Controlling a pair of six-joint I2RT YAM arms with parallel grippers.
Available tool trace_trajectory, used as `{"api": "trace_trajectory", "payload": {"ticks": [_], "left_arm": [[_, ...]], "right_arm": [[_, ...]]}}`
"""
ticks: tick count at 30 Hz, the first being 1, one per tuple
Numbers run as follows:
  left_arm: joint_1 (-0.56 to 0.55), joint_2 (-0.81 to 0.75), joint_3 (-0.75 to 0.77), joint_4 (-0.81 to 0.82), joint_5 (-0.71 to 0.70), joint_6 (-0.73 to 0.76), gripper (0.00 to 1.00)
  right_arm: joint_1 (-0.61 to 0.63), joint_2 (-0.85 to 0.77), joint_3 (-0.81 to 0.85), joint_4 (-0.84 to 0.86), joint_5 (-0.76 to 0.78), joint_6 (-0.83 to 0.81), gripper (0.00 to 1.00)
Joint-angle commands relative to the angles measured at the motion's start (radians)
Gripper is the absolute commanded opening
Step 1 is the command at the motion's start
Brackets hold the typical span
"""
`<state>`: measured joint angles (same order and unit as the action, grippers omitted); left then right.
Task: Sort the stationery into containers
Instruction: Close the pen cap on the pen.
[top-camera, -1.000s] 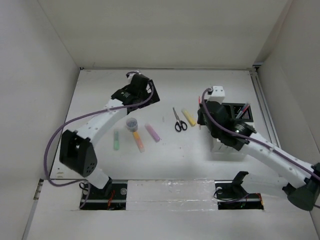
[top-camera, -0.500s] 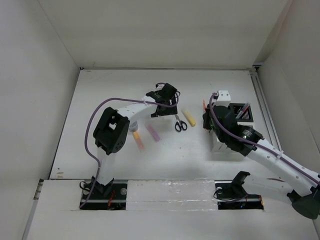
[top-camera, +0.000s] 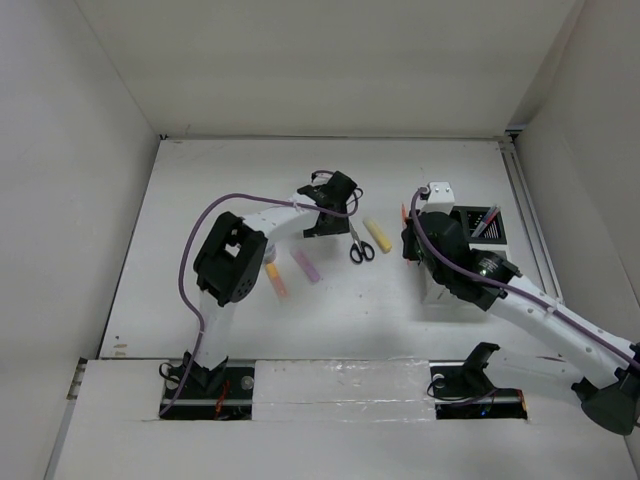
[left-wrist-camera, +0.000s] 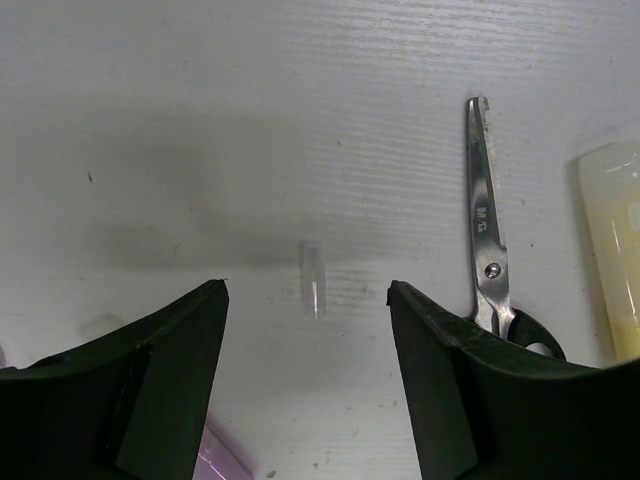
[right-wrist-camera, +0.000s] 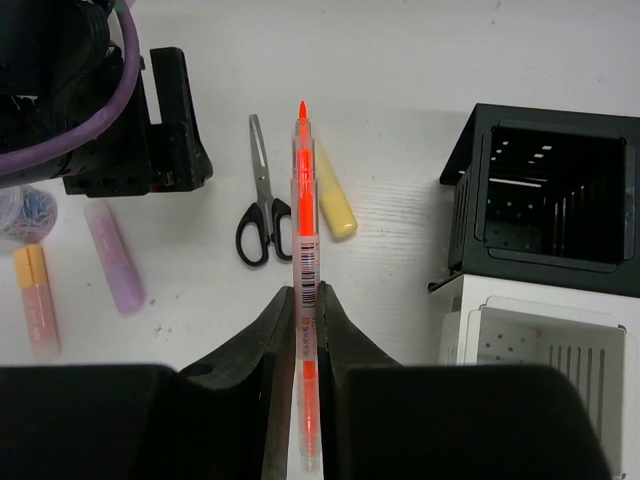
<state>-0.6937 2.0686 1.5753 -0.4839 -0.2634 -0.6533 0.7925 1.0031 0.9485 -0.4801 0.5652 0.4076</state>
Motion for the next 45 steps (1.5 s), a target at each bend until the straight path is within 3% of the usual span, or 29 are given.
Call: {"api": "trace_trajectory", "payload": {"ticks": [1, 27, 31, 38, 39, 45], "left_arm": [[-0.004, 0.011, 0.022, -0.021, -0.031, -0.011, 0.61], [-0.013, 0.108, 0.075, -0.11, -0.086, -0.031, 0.35], [-0.013, 0.117, 0.075, -0.11, -0.077, -0.031, 0.21], [-0.013, 0.136, 0.065, -0.11, -0.048, -0.031, 0.06], [-0.013, 0.136, 0.065, -0.11, -0.048, -0.022, 0.01], [-0.013, 0.101, 0.054, -0.101, -0.039, -0.012, 0.0]], "right_arm": [[0.004, -0.008, -0.002, 0.06, -0.005, -0.01, 0.0], [0.004, -0.017, -0.03, 0.078, -0.014, -0.01, 0.0], [0.004, -0.017, -0.03, 0.078, -0.014, -0.01, 0.0], [0.004, -0.035, -0.03, 0.078, -0.014, -0.01, 0.0], [0.004, -0.035, -0.03, 0.078, -0.014, -0.01, 0.0], [0.004, -0.035, -0.03, 0.103, -0.056, -0.01, 0.0]]}}
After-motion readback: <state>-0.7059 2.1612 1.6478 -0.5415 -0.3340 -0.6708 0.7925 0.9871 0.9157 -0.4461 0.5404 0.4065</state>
